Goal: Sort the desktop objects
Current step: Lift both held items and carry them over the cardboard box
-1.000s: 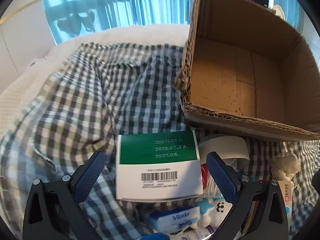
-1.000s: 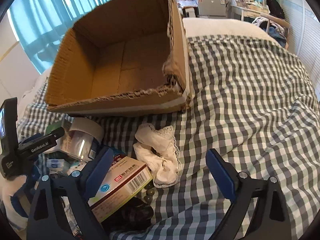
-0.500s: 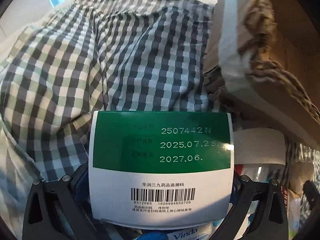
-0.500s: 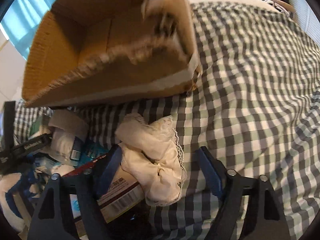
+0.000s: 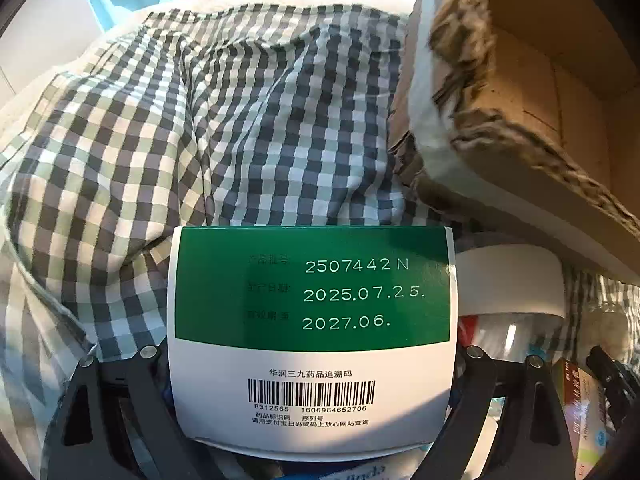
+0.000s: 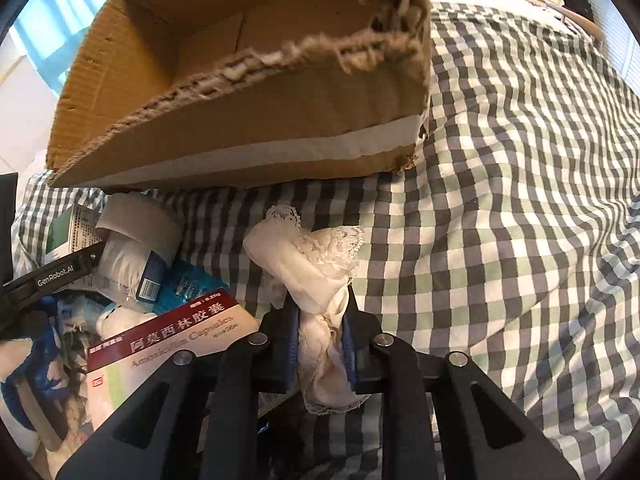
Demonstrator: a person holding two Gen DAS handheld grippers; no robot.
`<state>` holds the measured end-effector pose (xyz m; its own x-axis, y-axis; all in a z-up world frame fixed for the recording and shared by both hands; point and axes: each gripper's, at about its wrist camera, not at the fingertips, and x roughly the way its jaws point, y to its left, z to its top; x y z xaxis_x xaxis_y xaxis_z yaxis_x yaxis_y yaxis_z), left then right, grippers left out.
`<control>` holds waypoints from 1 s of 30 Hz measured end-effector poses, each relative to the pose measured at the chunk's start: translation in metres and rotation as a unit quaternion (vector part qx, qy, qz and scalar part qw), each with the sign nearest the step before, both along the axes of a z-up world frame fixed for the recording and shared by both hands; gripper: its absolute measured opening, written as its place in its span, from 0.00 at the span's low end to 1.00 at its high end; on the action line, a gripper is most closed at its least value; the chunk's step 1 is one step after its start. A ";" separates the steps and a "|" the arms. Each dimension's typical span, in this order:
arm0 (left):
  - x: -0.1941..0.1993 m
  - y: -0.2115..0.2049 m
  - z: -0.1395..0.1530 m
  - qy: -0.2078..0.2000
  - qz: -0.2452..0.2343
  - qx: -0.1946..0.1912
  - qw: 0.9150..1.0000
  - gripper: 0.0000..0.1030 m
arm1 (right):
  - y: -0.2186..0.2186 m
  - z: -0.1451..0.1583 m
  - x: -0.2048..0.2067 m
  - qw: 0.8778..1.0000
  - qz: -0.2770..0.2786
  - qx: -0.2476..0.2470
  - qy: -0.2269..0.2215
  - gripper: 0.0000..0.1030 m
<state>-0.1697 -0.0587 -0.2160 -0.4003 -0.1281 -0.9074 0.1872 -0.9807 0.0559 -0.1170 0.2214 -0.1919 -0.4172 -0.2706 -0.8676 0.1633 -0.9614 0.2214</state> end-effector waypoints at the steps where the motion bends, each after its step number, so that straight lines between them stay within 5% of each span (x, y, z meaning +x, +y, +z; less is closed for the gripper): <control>1: 0.001 0.001 0.002 0.004 -0.001 0.000 1.000 0.90 | 0.000 0.000 0.015 1.000 -0.001 0.000 0.004 0.16; 10: 0.031 -0.005 0.038 0.064 -0.010 -0.017 0.998 0.90 | -0.014 0.032 0.065 0.998 0.019 0.029 0.054 0.16; 19: 0.073 0.018 0.093 0.134 -0.017 -0.041 0.990 0.90 | -0.006 0.089 0.120 0.993 0.028 -0.003 0.111 0.15; 30: 0.126 0.024 0.178 0.278 -0.032 -0.047 0.959 0.90 | -0.020 0.162 0.139 0.966 0.033 -0.028 0.254 0.15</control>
